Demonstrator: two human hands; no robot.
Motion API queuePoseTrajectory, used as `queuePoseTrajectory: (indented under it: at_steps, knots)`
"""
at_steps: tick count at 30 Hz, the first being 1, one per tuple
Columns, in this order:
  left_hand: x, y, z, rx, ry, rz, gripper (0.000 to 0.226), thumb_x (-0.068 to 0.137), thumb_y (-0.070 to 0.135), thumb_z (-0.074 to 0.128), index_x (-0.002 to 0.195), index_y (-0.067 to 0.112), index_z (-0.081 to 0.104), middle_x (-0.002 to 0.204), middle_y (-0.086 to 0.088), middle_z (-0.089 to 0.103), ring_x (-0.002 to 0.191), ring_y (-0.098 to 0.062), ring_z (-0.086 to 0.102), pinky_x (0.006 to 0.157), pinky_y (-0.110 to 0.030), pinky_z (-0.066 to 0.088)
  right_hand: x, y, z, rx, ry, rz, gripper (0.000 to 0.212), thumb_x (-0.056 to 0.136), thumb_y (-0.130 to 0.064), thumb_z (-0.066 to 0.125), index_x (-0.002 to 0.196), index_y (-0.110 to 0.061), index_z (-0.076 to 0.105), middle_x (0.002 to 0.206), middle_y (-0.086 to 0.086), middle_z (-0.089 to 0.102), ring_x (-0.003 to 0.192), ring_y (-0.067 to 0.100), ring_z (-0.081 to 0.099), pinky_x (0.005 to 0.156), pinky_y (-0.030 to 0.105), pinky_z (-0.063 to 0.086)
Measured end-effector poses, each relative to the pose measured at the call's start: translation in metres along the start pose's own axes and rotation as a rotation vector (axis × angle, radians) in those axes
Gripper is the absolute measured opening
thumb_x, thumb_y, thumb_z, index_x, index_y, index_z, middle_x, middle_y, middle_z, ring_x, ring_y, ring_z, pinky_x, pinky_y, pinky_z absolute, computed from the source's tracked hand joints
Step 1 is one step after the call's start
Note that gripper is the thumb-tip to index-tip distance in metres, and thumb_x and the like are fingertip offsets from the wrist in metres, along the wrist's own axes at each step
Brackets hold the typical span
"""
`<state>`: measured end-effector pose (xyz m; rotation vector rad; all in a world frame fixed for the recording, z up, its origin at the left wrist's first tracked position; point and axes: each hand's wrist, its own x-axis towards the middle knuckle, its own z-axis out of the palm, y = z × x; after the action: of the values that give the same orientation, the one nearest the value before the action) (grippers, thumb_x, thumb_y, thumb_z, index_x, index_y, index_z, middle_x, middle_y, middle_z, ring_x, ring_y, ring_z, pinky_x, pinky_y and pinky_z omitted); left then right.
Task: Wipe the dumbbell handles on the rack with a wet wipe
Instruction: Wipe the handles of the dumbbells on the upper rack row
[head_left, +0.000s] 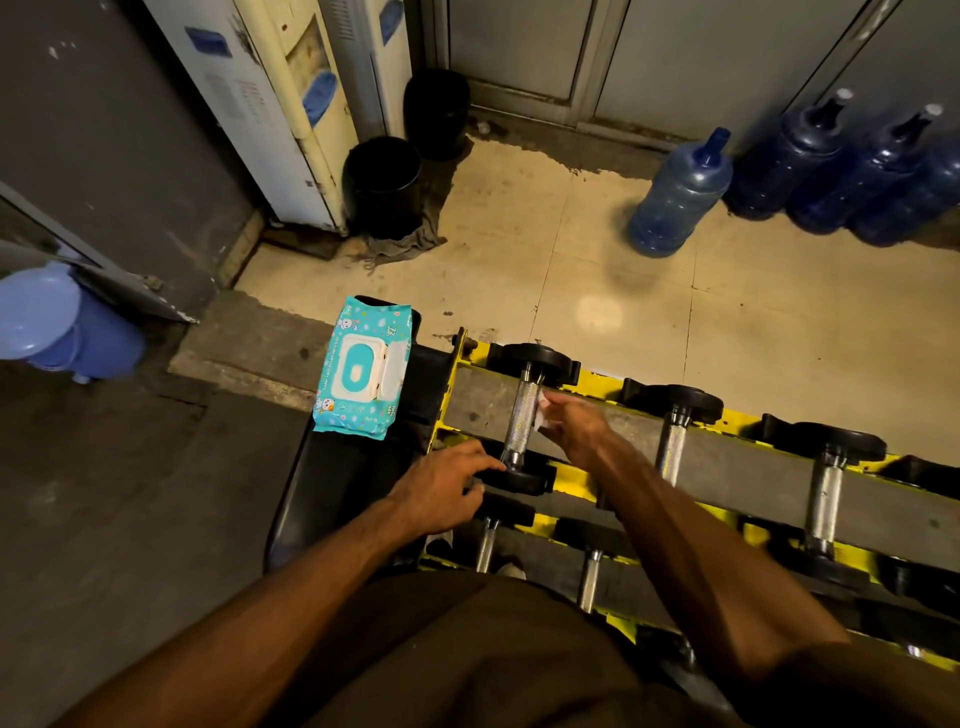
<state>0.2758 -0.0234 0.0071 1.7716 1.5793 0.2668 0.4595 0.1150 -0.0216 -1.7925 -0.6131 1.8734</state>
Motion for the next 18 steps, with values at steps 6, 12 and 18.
queuePoseTrajectory:
  at_steps: [6,12,18]
  knots:
    - [-0.001,-0.001,0.000,-0.009,0.013,-0.019,0.042,0.095,0.018,0.060,0.136,0.029,0.061,0.125,0.009,0.056,0.111,-0.007,0.054,0.099,-0.033,0.051,-0.013,0.044,-0.009,-0.281,-0.006,-0.013,0.021,0.073,0.003,0.081,0.091,-0.002,0.072,0.097,0.019,0.073,0.099,0.036,0.069,0.087,0.047,0.058]
    - [-0.001,0.002,0.000,0.004,-0.009,-0.016,0.043,0.096,0.020,0.059,0.138,0.030,0.058,0.125,0.011,0.054,0.112,-0.005,0.052,0.100,-0.032,0.050,-0.002,0.005,0.005,0.066,0.081,-0.053,0.013,0.087,0.006,0.067,0.096,-0.003,0.068,0.099,0.017,0.068,0.080,0.024,0.066,0.064,0.031,0.059]
    - [-0.002,0.001,0.000,0.003,-0.010,-0.021,0.043,0.096,0.020,0.059,0.138,0.030,0.058,0.124,0.011,0.054,0.113,-0.007,0.052,0.100,-0.032,0.050,-0.014,0.007,-0.002,0.000,0.100,-0.073,0.009,0.095,-0.011,0.064,0.101,-0.016,0.067,0.089,0.011,0.069,0.073,0.022,0.066,0.061,0.032,0.053]
